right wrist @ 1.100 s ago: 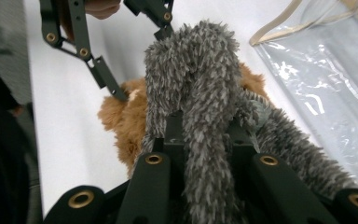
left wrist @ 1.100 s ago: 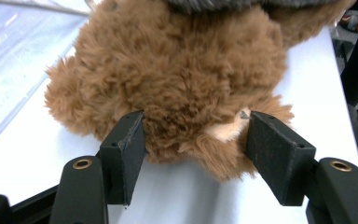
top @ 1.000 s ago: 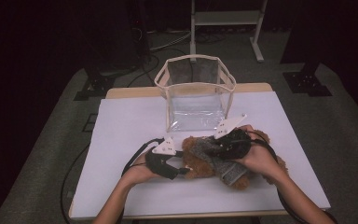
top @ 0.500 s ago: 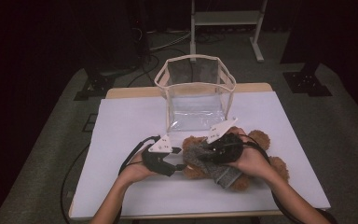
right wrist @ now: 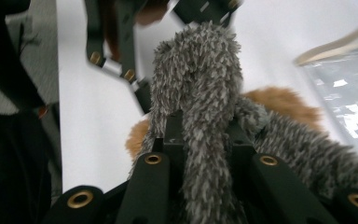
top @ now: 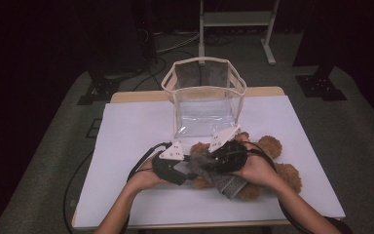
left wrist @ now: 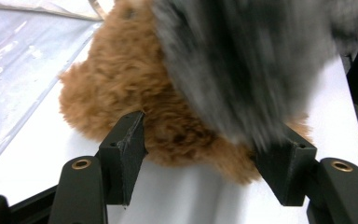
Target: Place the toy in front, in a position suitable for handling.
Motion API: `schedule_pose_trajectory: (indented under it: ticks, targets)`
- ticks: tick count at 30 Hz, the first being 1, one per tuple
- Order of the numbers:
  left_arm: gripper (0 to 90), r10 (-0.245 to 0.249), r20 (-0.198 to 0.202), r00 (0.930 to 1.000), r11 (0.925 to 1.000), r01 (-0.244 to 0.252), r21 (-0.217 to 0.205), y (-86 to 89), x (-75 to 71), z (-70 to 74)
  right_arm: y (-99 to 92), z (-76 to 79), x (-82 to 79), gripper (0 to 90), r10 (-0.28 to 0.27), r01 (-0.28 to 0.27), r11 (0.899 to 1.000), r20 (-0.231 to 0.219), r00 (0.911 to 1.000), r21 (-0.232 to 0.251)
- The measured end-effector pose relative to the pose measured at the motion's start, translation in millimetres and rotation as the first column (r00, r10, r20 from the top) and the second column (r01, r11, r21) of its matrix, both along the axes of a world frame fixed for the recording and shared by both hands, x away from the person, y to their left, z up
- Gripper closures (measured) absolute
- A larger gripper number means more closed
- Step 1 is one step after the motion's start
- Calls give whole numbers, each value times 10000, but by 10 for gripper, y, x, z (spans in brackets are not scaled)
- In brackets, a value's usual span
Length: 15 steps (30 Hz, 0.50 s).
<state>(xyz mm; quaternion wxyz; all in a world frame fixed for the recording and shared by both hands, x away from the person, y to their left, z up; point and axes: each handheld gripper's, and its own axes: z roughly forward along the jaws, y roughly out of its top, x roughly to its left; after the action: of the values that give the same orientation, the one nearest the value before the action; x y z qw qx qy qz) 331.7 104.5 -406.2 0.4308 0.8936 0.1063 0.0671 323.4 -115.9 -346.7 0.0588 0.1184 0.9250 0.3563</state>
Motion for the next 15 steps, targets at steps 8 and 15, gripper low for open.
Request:
schedule_pose_trajectory:
  ticks: [8, 15]
  targets:
    - [363, -46, 73, 10000, 9999, 48, -152, -27, -16, 32, -179, 170, 210, 750, -728, 730, 9965, -50, 9973, 412]
    - [362, -240, -63, 9997, 9995, 238, -215, -121, -28, 21, -66, 138, 160, 749, -304, 315, 9992, -439, 9986, 261]
